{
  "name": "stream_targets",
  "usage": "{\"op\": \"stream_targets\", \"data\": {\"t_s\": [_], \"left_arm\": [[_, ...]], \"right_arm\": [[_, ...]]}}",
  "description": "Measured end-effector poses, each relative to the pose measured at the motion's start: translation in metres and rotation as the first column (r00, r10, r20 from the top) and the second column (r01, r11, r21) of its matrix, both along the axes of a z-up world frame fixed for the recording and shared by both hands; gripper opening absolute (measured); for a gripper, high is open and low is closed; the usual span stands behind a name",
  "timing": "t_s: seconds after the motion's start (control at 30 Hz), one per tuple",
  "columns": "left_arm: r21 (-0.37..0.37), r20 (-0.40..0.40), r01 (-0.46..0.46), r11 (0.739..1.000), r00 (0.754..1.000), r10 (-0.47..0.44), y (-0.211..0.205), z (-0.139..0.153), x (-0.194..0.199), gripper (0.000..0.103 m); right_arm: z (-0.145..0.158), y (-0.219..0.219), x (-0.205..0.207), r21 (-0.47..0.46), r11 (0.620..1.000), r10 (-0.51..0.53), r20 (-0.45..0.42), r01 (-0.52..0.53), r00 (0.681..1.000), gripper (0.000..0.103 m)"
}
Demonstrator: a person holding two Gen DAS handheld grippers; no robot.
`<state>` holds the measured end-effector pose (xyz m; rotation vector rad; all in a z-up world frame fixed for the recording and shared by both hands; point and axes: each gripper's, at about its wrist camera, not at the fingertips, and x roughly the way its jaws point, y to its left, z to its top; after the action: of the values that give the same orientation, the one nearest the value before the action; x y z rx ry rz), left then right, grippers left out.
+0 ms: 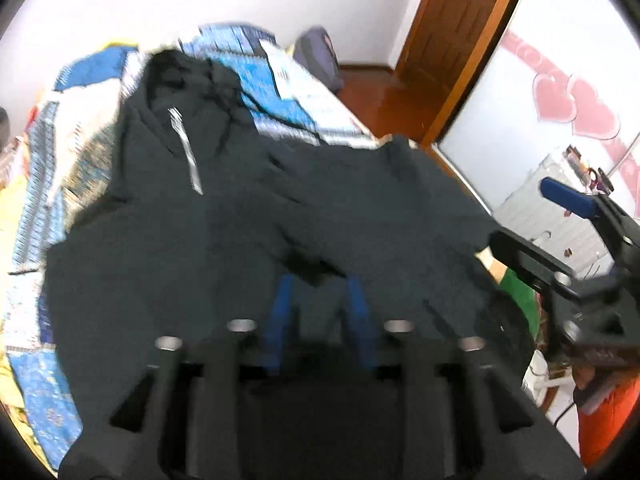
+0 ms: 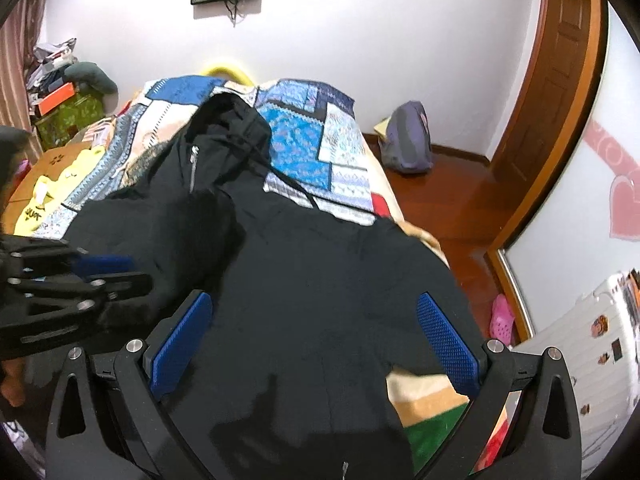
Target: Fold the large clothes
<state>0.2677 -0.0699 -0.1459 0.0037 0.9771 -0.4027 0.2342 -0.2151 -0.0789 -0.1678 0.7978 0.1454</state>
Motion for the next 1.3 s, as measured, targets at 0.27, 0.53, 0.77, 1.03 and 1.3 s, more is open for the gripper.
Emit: {"op": "stream_targets", "data": {"t_s": [0.27, 0.53, 0.77, 1.03, 1.3], "left_arm": [[0.040, 0.188, -0.168, 0.985, 0.969, 0.158, 0.079, 0.038, -0.029, 0.068], [0.158, 0.161, -0.337, 0.928, 0.936, 0.313, 0.159, 0.002, -0.035, 0.068], [0.200, 0.020, -0.374, 0.906, 0.926, 0.378, 0.198, -0.059, -0.044, 0.068], [0.142, -0.074, -0.437, 0.888, 0.890, 0.449, 0.219, -0.091, -0.060, 0.068], [0.143, -0.099, -0.469, 0.871, 0.869, 0.485, 0.231, -0.093, -0.068, 0.068]], "right_arm": [[-0.003, 0.041, 0.008, 0.002, 0.996, 0.087, 0.023, -0.087, 0.996, 0.102], [-0.055, 0.075, 0.037, -0.003, 0.984, 0.177, -0.157, -0.180, 0.972, 0.102], [-0.102, 0.037, 0.078, 0.091, 0.995, 0.069, -0.374, -0.037, 0.925, 0.100], [-0.136, -0.003, 0.100, 0.230, 0.964, -0.003, -0.487, 0.132, 0.873, 0.071], [-0.116, 0.022, 0.103, 0.120, 0.993, 0.064, -0.388, -0.018, 0.919, 0.017]]}}
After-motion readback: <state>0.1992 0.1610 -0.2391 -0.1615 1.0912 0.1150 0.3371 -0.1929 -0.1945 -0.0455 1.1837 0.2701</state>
